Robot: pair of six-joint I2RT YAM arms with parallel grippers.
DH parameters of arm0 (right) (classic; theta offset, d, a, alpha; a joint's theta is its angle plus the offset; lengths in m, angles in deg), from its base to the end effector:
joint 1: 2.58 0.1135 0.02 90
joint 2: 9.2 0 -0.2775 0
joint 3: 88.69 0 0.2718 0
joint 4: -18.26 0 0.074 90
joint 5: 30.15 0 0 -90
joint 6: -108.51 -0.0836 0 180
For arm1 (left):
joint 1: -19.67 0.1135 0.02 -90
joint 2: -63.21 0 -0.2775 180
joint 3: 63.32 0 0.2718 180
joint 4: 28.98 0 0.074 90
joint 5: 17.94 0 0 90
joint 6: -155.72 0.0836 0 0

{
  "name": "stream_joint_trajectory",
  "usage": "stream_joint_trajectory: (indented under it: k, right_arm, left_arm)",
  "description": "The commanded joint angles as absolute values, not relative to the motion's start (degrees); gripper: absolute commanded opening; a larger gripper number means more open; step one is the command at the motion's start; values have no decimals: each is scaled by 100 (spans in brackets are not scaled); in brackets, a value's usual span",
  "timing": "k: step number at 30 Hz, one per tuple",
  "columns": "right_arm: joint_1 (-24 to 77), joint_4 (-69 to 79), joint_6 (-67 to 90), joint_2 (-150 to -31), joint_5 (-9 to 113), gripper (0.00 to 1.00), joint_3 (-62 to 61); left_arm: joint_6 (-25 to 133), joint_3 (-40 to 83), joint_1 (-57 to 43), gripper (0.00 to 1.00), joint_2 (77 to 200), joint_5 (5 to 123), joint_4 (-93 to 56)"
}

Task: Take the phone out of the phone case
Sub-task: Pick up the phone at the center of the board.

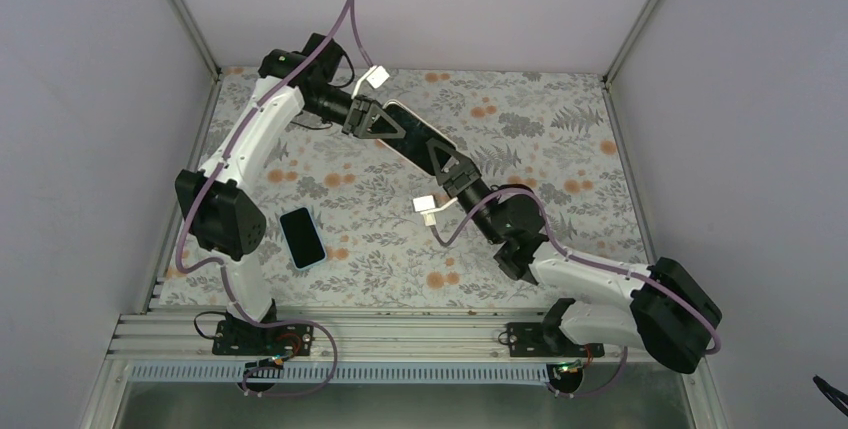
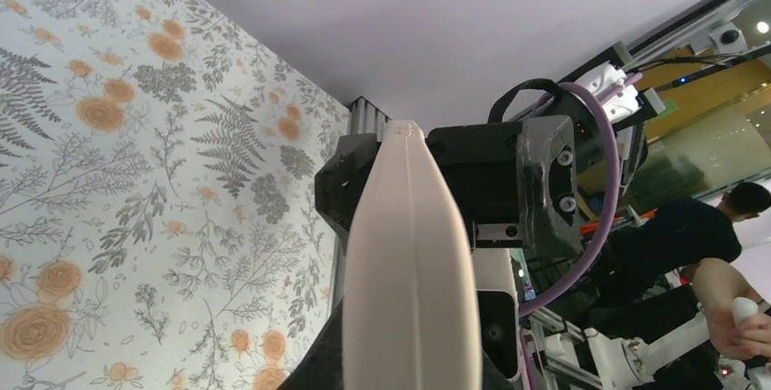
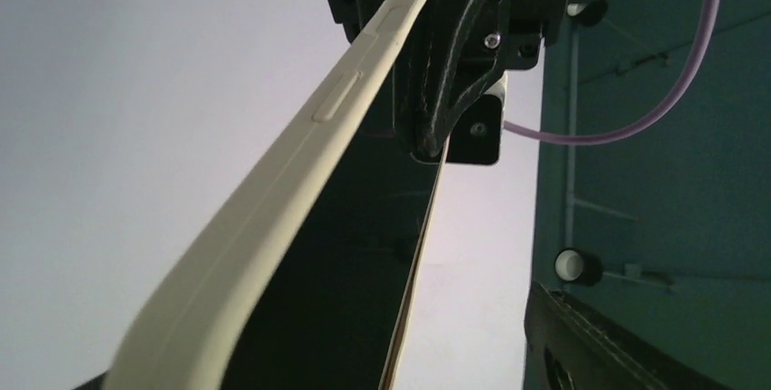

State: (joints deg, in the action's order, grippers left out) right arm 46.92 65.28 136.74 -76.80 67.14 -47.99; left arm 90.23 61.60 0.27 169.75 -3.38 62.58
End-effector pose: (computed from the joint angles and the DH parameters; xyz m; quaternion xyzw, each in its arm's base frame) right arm 0.2055 0.2243 0.3011 -0.5627 0.1129 -0.4918 0.6548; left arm 0.3357 -0.2040 0.3743 0.3756 0.6923 -0.5995 0.1426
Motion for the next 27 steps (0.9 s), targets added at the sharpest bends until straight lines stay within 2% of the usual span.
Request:
stream_joint_trajectory:
  k: [1, 3, 4, 7, 11, 14, 18, 22, 25, 27]
  right_arm:
    - [4750, 6363, 13559, -7517, 7019, 81, -4603]
    - [4729, 5831, 13277, -7318, 7237, 96, -4556]
    - [4714, 5395, 12898, -7199, 7397, 99, -4466]
    - [4539, 3276, 11514, -6833, 7717, 100, -3804]
    - [3795, -147, 9501, -7031, 7277, 100, -2065]
    - [2931, -2740, 8328, -7697, 5911, 100, -325]
    - [1877, -5129, 7879, -8508, 3319, 100, 1369]
    - [1720, -6247, 8300, -8754, 1878, 99, 1586]
    - [1720, -6484, 8389, -8961, 1015, 95, 1507]
    - [1721, -6458, 8353, -9133, 599, 93, 1481]
  left_arm:
    - [9217, 6280, 20, 2, 16674, -549, 6165]
    - [9240, 6385, 32, 2, 16648, -417, 6165]
    - [9279, 6464, 40, 2, 16622, -328, 6163]
    - [9542, 6764, 38, 2, 16507, 179, 6156]
    - [9885, 7675, 59, 2, 16472, 1116, 6156]
    - [10441, 8121, 15, 2, 16331, 1650, 6144]
    - [10923, 7781, 20, 2, 15977, 2066, 5755]
    - [11350, 6689, 16, 2, 15532, 1910, 5192]
    - [11572, 5813, -13, 2, 15167, 1735, 4726]
    - [11511, 5288, -96, 2, 14934, 2023, 4217]
